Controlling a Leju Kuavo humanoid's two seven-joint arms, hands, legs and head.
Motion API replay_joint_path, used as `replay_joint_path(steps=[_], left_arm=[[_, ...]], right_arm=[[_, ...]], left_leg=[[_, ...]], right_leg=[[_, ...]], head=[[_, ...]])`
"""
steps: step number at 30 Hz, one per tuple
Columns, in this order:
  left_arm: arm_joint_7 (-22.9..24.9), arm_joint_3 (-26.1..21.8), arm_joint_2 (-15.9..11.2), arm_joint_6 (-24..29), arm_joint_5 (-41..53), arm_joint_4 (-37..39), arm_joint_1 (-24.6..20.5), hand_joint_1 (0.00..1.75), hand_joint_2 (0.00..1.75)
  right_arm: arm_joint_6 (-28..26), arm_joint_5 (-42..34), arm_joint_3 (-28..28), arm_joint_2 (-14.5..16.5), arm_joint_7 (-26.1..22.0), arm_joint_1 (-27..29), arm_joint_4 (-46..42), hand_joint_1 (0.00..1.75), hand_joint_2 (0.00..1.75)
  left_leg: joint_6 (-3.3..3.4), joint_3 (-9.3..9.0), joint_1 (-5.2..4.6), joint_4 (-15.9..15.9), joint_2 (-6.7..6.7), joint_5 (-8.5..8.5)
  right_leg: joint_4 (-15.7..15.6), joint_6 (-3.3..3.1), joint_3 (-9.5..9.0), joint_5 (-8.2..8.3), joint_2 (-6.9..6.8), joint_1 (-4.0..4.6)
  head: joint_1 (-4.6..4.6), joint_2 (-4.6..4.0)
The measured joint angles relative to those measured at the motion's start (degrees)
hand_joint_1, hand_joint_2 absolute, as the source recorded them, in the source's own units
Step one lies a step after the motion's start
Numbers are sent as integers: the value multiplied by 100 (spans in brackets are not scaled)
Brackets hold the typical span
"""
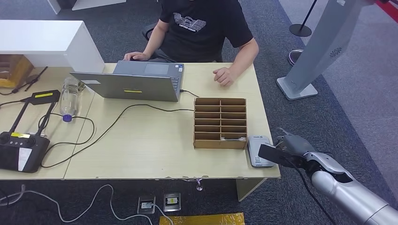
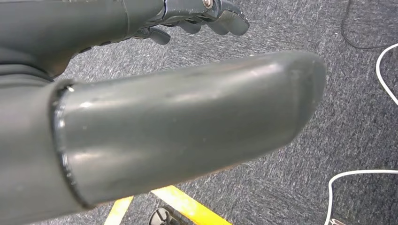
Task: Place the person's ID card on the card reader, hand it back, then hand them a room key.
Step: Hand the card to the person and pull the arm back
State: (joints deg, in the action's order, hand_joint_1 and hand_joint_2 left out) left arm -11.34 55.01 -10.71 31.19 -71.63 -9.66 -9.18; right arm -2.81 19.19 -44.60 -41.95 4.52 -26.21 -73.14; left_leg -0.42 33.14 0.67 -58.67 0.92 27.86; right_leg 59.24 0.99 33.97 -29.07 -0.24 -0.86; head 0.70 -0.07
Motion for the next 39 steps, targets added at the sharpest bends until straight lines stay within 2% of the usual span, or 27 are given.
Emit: replay_joint_path(steps=[13, 20, 33, 39], left_arm=[[0, 0, 11, 27, 0, 0, -3, 0, 0], [3, 0, 15, 28, 0, 0, -4, 0, 0], [4, 0, 14, 38, -44, 0, 16, 0, 0], [4, -2, -1, 22, -44, 0, 25, 0, 0]], right_arm=[[-43, 506, 51, 575, -268, -177, 483, 175, 175], [-99, 656, 50, 759, -265, -205, 574, 175, 175], [-73, 716, 281, 821, -360, -479, 884, 175, 175], [-16, 1056, 610, 597, -533, -939, 1057, 175, 175]], left_leg=[[0, -14, 2, 0, -14, 0], [0, -16, 3, 0, -16, 0], [0, -14, 1, -1, -14, -1], [0, -8, -4, -1, -14, 0]], right_leg=[[0, 0, -7, 1, 18, 2], [0, 0, -9, 1, 21, 3], [0, -1, -8, 5, 16, 1], [0, 0, -3, 5, 17, -4]], head=[[1, 0], [1, 0], [1, 0], [1, 0]])
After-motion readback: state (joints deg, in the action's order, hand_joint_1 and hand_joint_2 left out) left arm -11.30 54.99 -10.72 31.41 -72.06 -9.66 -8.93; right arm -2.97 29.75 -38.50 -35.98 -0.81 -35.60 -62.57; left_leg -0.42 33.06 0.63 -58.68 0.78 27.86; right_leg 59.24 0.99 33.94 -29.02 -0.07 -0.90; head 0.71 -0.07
